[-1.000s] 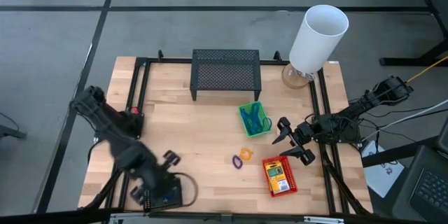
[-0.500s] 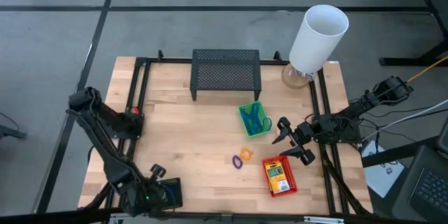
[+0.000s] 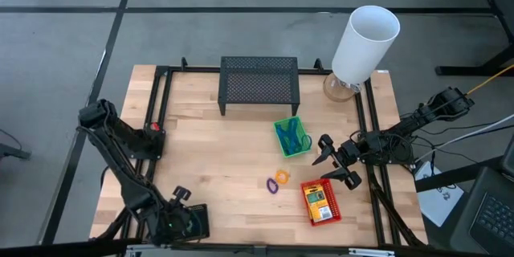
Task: Pick & Place Office Desk Supplies
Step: Put the violet spring keychain into the black basket
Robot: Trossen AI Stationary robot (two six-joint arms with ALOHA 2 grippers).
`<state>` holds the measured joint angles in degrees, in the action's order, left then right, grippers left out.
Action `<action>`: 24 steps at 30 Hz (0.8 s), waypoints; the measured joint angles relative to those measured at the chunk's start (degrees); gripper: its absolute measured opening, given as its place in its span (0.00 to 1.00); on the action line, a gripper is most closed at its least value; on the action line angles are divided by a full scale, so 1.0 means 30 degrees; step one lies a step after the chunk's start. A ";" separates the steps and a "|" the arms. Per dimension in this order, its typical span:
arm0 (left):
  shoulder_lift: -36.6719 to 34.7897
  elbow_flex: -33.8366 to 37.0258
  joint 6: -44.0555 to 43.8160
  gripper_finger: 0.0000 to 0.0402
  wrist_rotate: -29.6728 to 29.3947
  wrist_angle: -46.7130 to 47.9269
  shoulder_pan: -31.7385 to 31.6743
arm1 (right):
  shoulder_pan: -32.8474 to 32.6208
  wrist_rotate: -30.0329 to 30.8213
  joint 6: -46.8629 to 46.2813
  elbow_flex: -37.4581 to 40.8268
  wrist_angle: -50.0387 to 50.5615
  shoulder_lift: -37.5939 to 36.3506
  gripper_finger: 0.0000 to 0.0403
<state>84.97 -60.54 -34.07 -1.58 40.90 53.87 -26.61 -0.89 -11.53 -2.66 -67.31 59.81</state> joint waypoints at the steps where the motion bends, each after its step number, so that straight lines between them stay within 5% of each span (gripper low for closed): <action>1: 0.0000 -0.0190 0.0211 0.34 -0.0113 0.0013 0.0000 | 0.0005 0.0000 0.0000 0.0000 0.0000 0.0000 0.57; 8: 0.0000 -0.2476 0.5018 0.40 -0.3884 0.0479 -0.0536 | 0.0000 0.0007 0.0006 0.0000 -0.0006 0.0000 0.57; 14: -0.0007 -0.3154 0.9316 0.39 -0.6989 0.0612 -0.3608 | 0.0007 0.0007 0.0007 0.0000 -0.0007 0.0000 0.57; 24: 0.0717 -0.2278 1.5730 0.38 0.0155 -0.5749 -1.1434 | 0.0000 0.0007 0.0069 0.0000 -0.0007 0.0000 0.57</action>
<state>87.12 -67.37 13.12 -1.11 23.65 19.56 -26.61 -0.86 -11.32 -2.66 -67.33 59.81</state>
